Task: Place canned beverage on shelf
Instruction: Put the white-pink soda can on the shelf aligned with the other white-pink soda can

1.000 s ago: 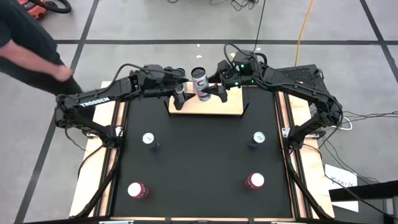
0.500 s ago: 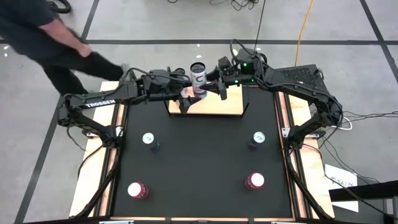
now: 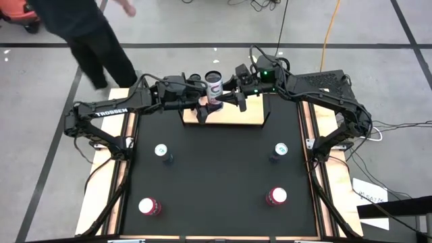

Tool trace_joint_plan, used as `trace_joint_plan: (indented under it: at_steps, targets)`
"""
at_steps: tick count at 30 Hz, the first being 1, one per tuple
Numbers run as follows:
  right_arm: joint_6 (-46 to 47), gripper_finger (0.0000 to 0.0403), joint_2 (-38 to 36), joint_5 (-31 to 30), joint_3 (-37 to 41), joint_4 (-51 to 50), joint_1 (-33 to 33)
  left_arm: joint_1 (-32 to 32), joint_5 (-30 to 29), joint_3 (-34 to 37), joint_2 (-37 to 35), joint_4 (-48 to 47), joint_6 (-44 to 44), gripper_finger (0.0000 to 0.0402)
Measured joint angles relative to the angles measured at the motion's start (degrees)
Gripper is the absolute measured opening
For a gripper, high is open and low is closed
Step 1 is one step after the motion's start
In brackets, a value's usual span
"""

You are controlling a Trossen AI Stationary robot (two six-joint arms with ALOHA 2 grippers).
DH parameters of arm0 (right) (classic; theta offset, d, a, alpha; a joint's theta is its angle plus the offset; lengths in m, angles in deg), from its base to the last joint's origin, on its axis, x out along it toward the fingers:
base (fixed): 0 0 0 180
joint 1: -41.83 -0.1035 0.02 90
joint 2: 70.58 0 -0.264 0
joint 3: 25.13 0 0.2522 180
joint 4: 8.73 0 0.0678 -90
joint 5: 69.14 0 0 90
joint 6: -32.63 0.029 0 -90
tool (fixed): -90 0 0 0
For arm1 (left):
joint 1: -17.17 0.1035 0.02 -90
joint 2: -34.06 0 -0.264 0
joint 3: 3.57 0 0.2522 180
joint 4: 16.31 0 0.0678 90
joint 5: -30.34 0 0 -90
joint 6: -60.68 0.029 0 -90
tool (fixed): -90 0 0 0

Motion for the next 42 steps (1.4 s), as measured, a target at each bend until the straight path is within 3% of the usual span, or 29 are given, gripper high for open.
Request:
trace_joint_plan:
  at_steps: [8,15,19,33,42]
  targets:
    - [2.2,0.0255,0.0,-0.2,0.0,-0.1,0.1,0.0,0.6,0.0,0.0,-0.6,0.2,0.0226]
    - [1.5,0.0317,-1.0,-1.3,-3.7,-1.1,0.6,-0.1,-0.1,0.0,0.2,-5.0,2.6,0.0234]
    - [0.6,0.0332,-1.0,-1.5,-5.3,-1.0,-0.2,-0.5,-0.1,0.0,0.1,-5.9,2.7,0.0236]
    - [-1.7,0.0328,0.8,-2.9,-5.3,-3.6,-2.5,-2.3,2.9,0.0,0.7,-5.8,3.1,0.0237]
    - [-3.2,0.0267,2.0,-6.1,-5.2,-3.8,-4.3,-3.3,2.9,0.0,1.3,-5.7,2.7,0.0238]
